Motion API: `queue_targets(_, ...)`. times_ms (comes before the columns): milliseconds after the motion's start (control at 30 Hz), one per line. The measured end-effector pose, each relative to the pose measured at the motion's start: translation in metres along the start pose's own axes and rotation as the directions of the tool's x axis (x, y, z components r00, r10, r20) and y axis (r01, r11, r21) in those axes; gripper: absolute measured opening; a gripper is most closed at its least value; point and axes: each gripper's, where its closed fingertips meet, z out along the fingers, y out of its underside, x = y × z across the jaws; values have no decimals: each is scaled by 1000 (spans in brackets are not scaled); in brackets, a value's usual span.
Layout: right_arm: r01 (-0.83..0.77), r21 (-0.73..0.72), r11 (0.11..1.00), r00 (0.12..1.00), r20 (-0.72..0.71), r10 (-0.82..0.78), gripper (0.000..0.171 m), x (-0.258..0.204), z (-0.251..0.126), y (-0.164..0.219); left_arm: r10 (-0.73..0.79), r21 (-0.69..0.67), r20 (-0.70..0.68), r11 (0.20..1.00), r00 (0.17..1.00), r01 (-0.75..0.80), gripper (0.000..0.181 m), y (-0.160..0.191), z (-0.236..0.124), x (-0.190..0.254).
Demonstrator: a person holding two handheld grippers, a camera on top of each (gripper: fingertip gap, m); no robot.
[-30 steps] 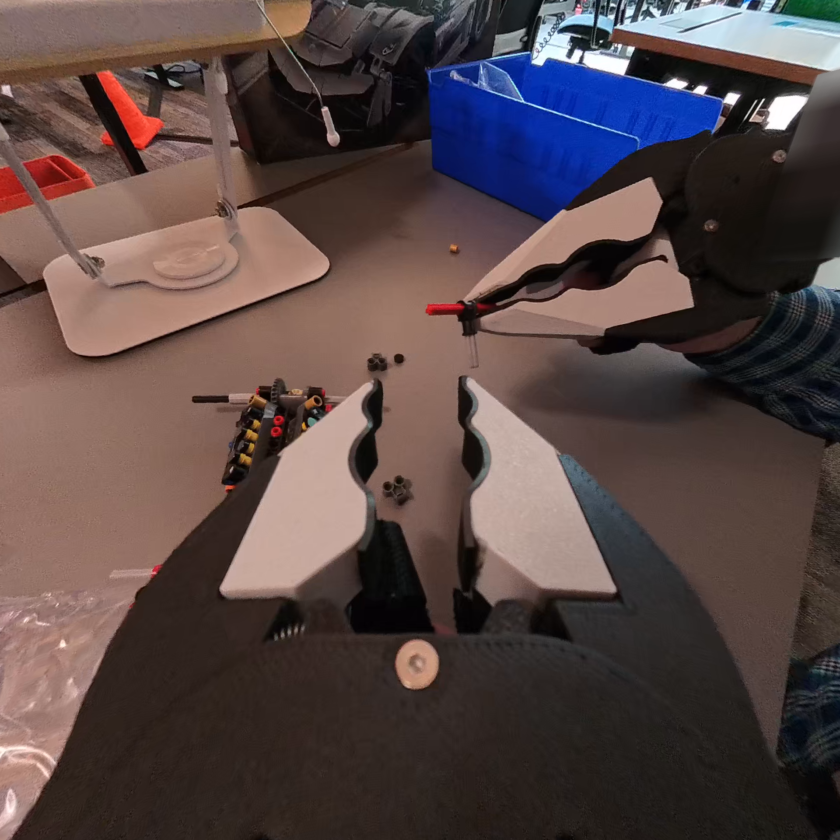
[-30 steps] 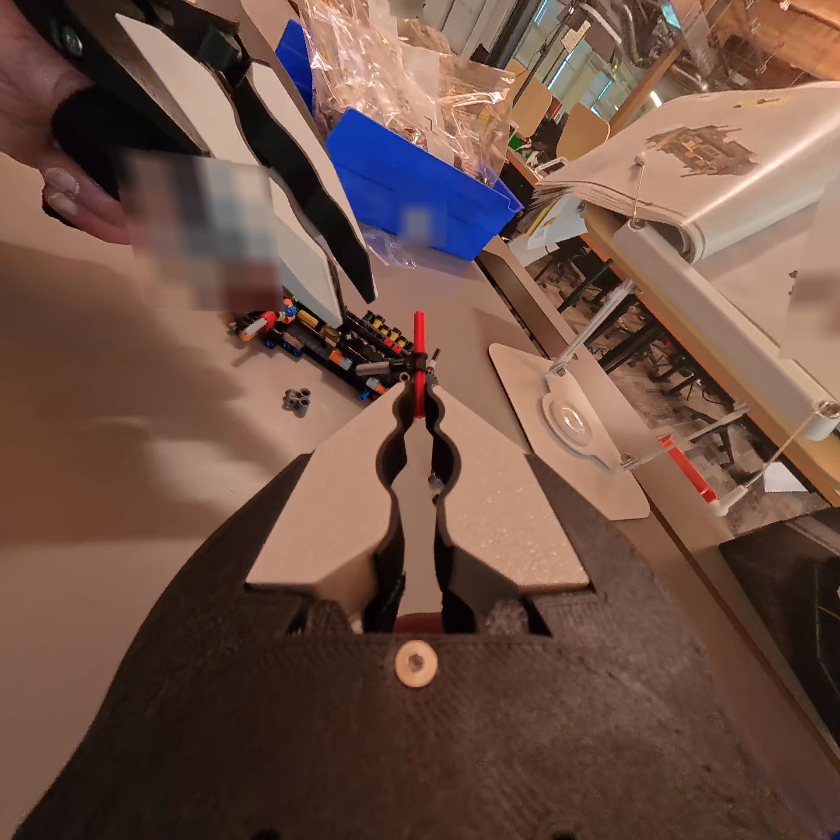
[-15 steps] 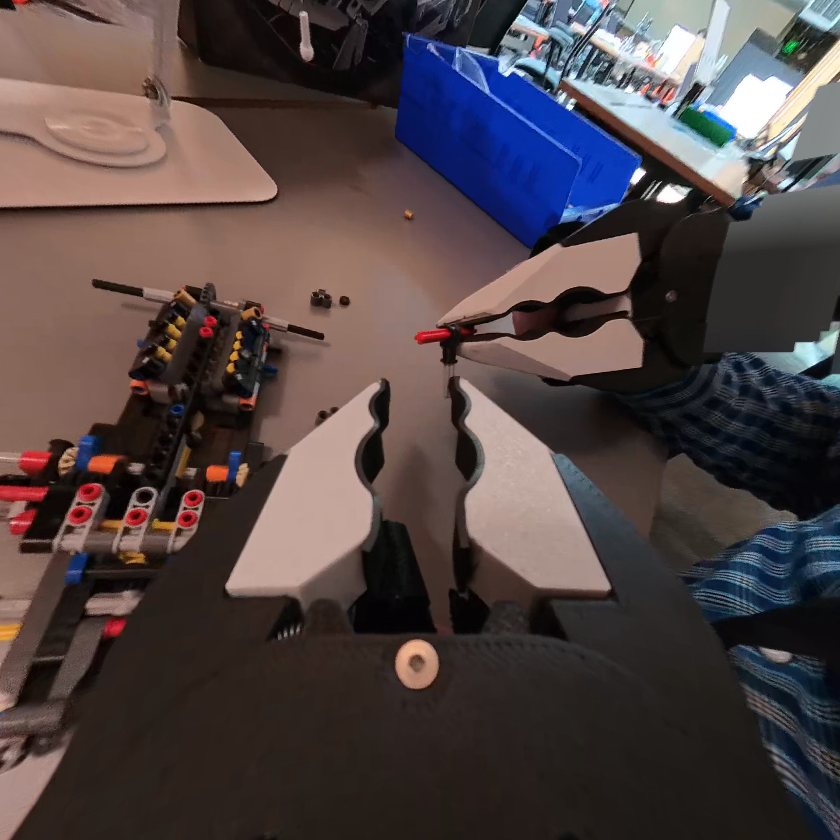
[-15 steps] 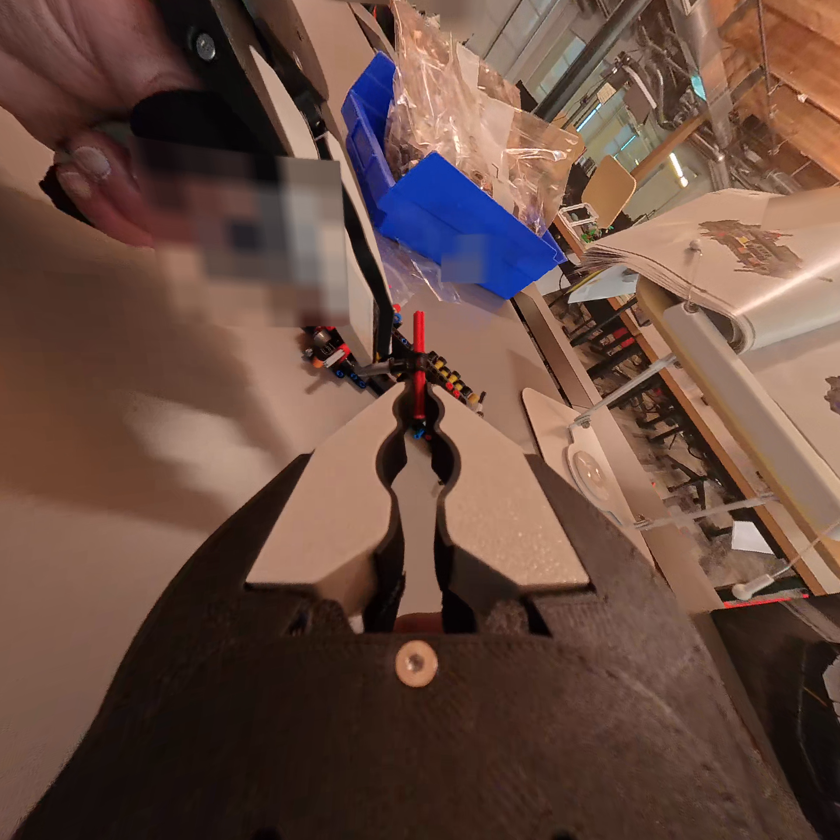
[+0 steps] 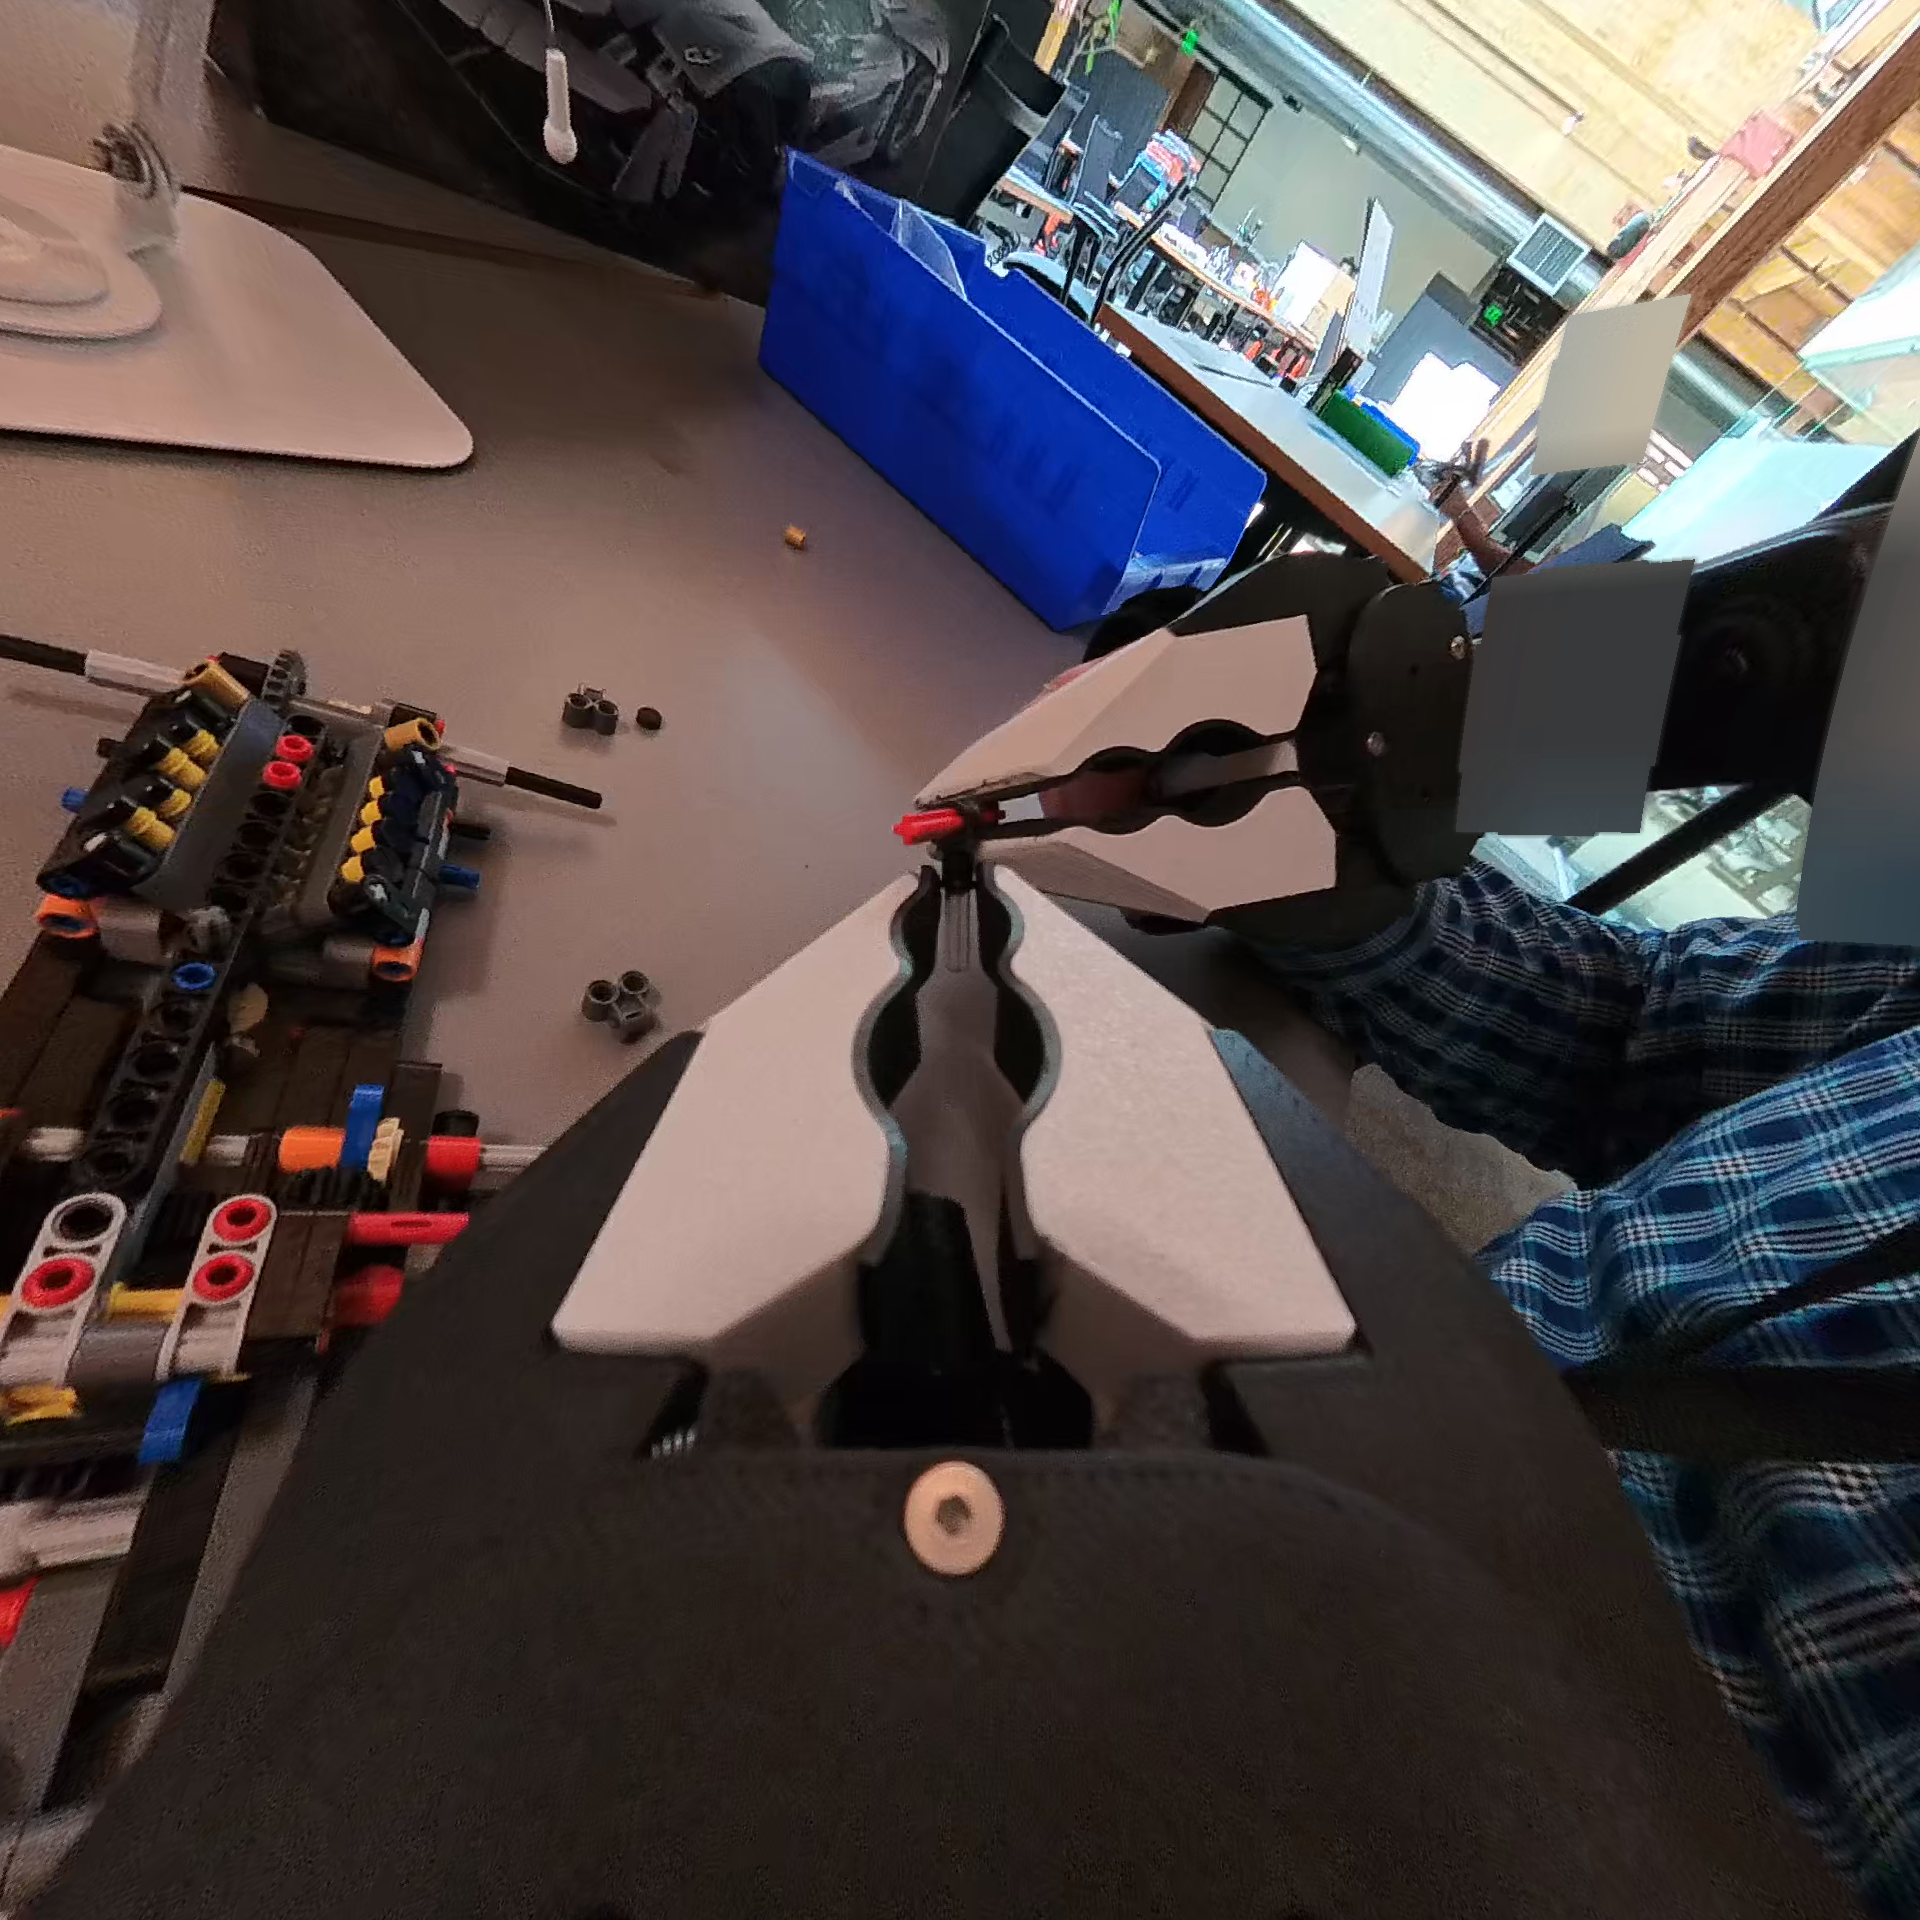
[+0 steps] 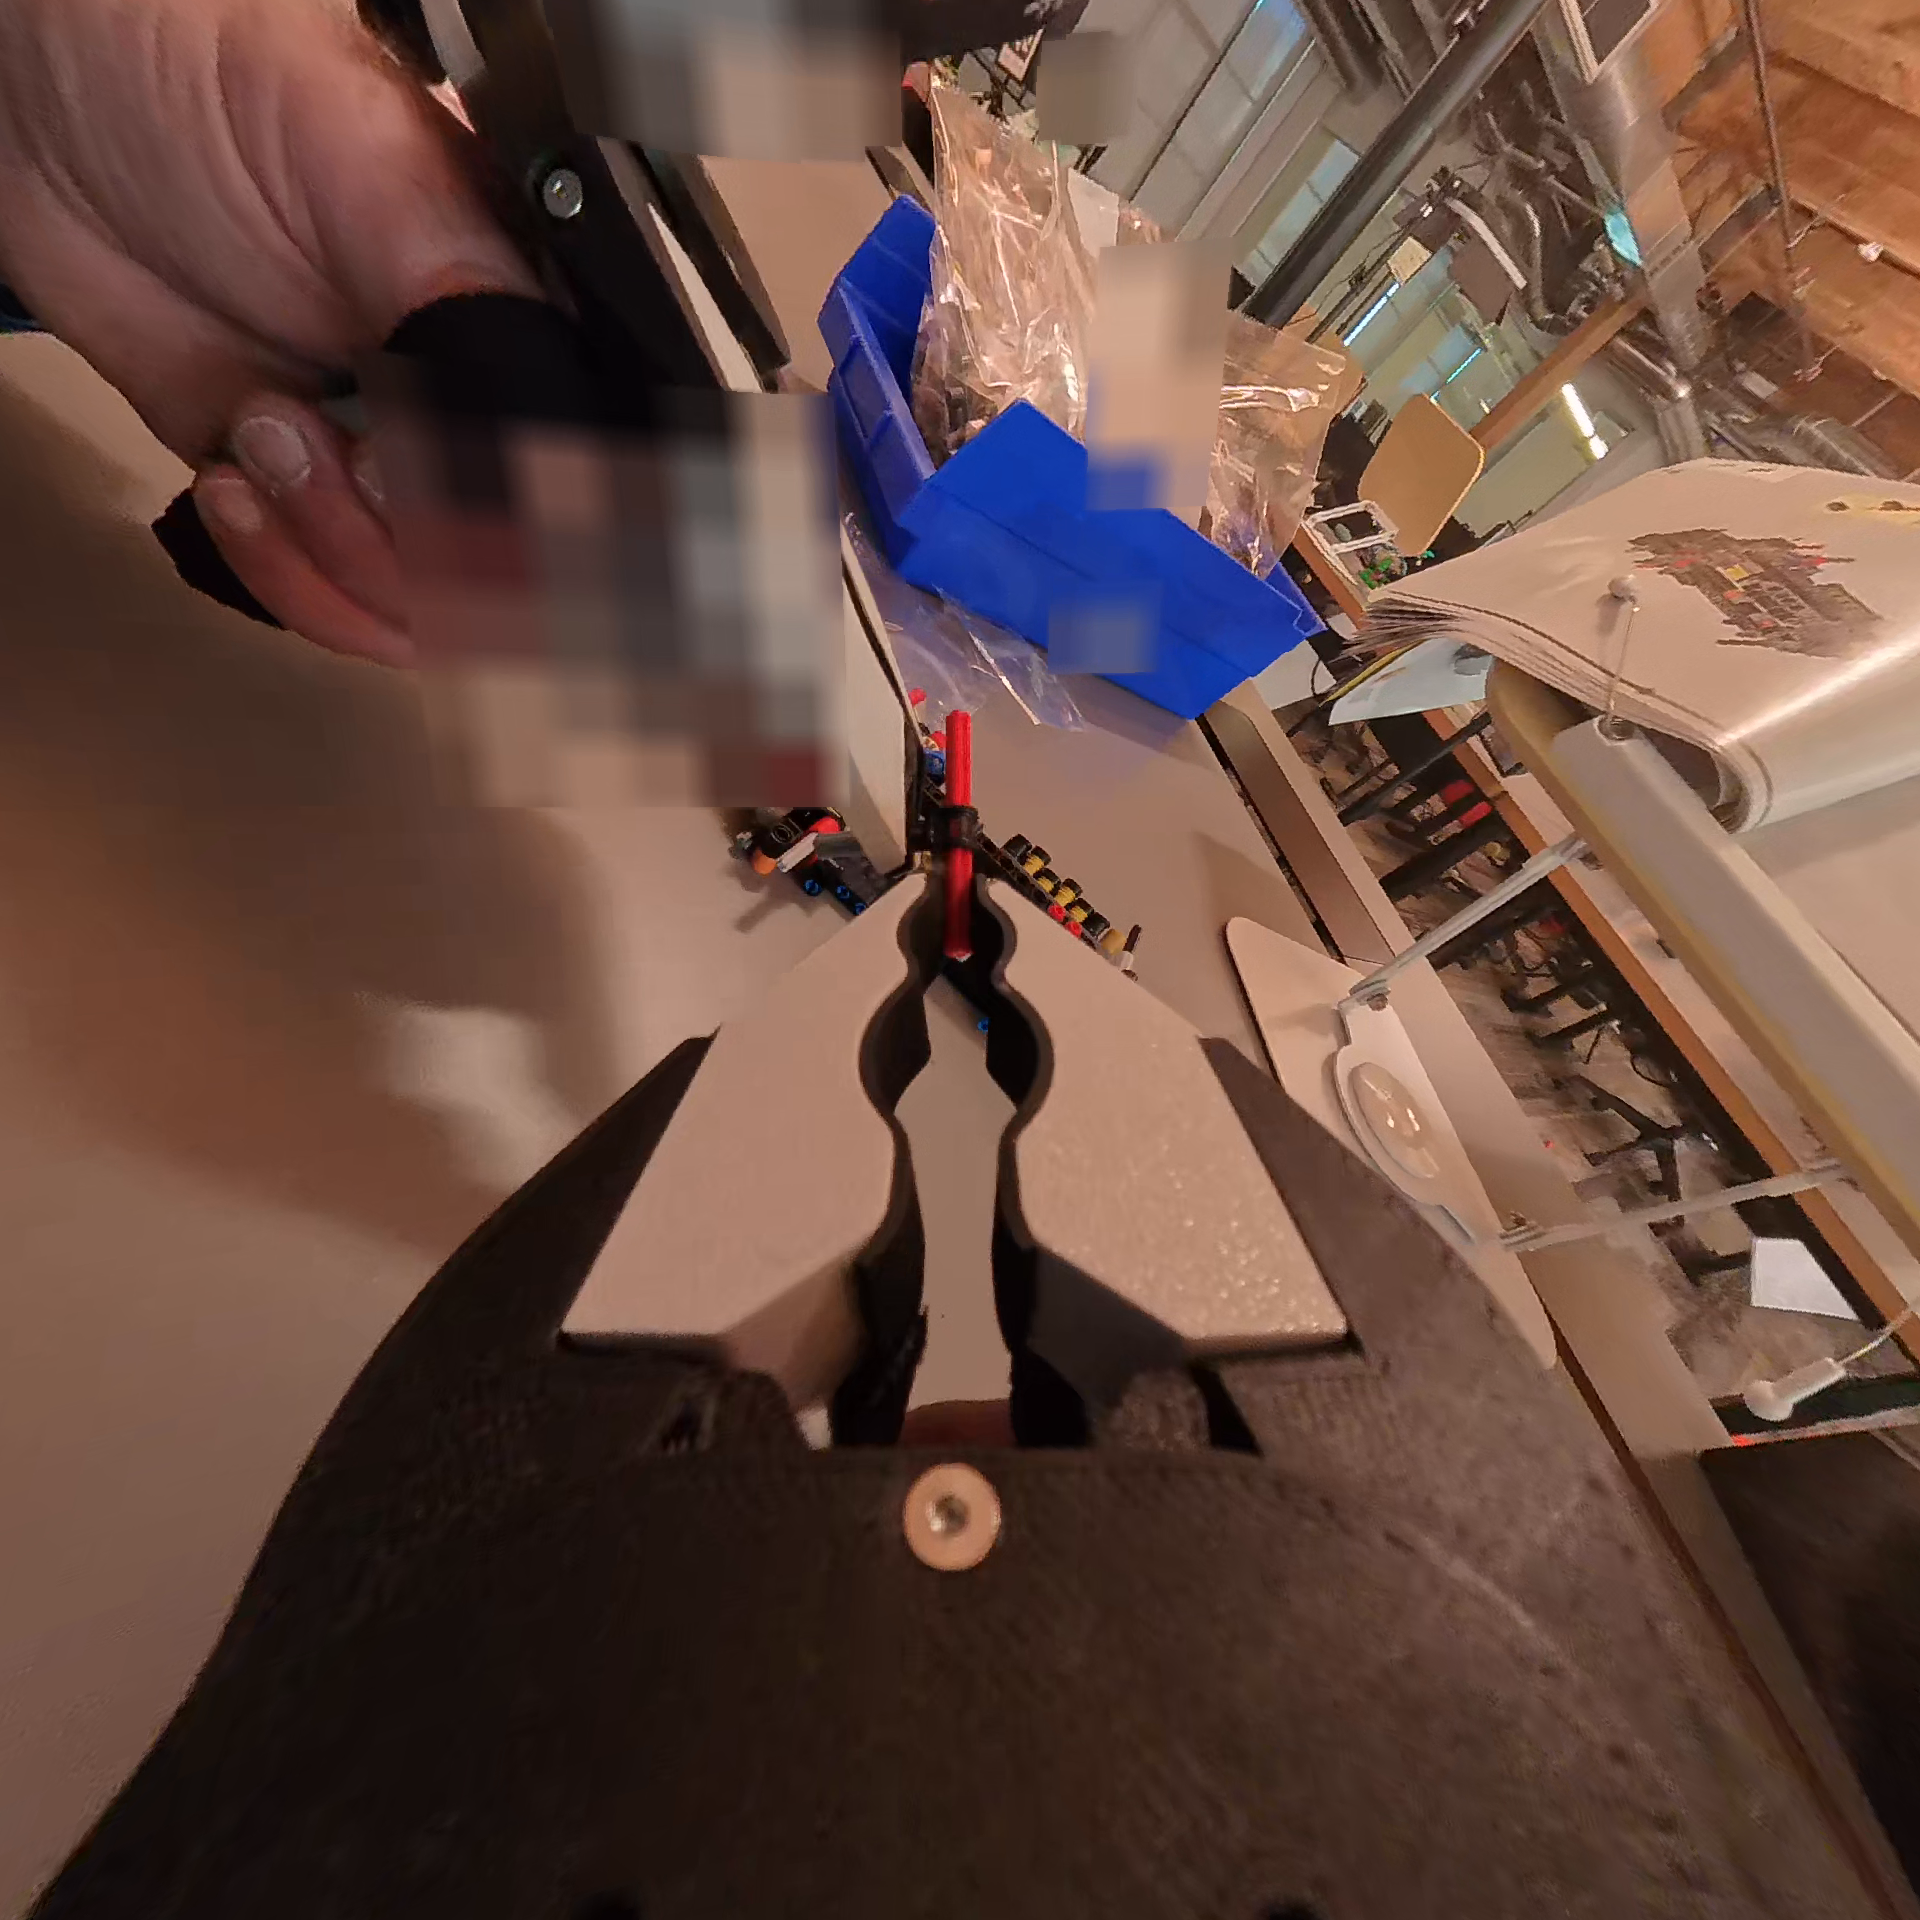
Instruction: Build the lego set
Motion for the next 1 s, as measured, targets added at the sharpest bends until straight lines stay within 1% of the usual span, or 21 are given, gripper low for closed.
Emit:
queue_targets(67,-23,10,1000,1000,8,23,0,0,0,-2,-1,9,4,1000,1000,1,6,-1,0,-2)
queue_targets(167,-96,44,994,995,40,94,13,7,-7,-4,6,38,29,999,1000,-7,6,-8,-4,-6)
queue_targets(200,-144,20,989,989,45,143,15,13,-8,2,1,49,32,999,999,-3,6,-11,-7,-8)
queue_targets(233,-191,-30,981,981,32,192,18,23,-7,16,0,57,42,998,999,-3,6,-13,-9,-10)
queue_targets(267,-232,-91,968,972,6,234,17,33,-5,32,1,61,52,998,999,-4,6,-15,-11,-12)
queue_targets(333,-286,-215,934,954,29,299,19,42,-1,62,-6,67,55,998,998,2,6,-17,-15,-16)
queue_targets(433,-257,-310,916,959,37,281,18,58,8,91,-19,80,72,997,997,14,6,-20,-21,-24)
queue_targets(567,-251,-496,831,946,54,319,26,60,23,128,-38,100,94,995,995,29,6,-23,-23,-32)
queue_targets(633,-256,-518,816,948,32,318,25,59,30,135,-29,105,107,994,994,18,6,-24,-24,-35)
queue_targets(767,-247,-547,800,956,1,295,12,57,36,143,-3,100,127,995,992,-10,6,-24,-24,-39)
queue_targets(900,-281,-533,798,947,-18,321,10,57,36,143,-14,101,120,995,993,2,6,-24,-23,-43)
queue_targets(1000,-324,-509,797,929,-14,369,10,55,36,141,-9,104,121,995,993,-4,6,-25,-24,-45)
